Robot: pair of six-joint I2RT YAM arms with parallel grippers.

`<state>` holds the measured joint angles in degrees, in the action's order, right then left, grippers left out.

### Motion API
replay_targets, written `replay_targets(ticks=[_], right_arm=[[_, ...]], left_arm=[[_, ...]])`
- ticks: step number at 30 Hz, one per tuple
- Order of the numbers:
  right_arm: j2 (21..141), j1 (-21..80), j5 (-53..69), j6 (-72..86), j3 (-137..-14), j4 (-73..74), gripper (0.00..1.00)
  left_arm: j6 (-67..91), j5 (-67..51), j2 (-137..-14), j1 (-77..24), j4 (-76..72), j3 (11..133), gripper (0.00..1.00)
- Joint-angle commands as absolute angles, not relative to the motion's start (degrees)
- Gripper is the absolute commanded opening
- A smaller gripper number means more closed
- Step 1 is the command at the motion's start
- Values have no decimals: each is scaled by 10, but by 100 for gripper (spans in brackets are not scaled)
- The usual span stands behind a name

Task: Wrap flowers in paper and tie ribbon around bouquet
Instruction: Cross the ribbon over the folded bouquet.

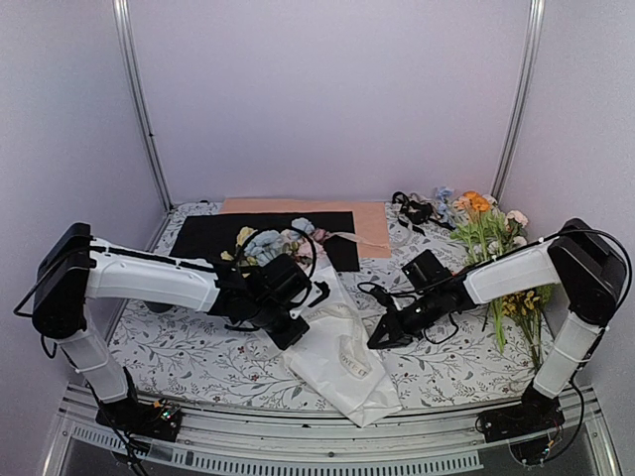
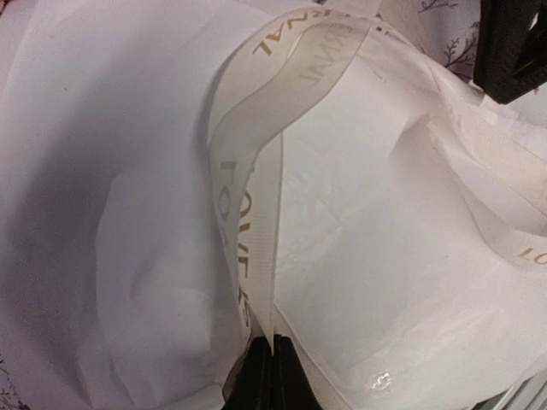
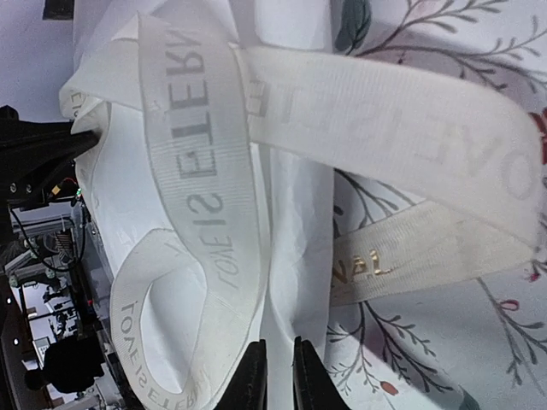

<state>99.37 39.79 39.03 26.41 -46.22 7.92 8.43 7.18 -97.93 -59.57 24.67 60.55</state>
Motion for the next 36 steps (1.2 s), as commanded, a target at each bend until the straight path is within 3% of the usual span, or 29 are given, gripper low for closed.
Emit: replay_targets(ticks=[1, 6, 10, 15, 22, 36], right_arm=[[942, 377, 302, 262, -484, 155, 14], [935, 383, 237, 200, -592, 217, 15], [1013, 407, 386, 145, -698, 163, 15], [1117, 434, 470, 170, -781, 121, 14], [1205, 442, 534, 200, -840, 97, 14], [1258, 441, 469, 192, -826, 134, 13]], left_arm=[[80, 75, -978, -600, 234, 598, 0], [78, 69, -967, -599, 221, 587, 0], [78, 66, -961, -599, 217, 587, 0], [77, 54, -942, -599, 203, 580, 0], [71, 47, -929, -599, 192, 566, 0], [48, -10, -907, -599, 190, 580, 0]])
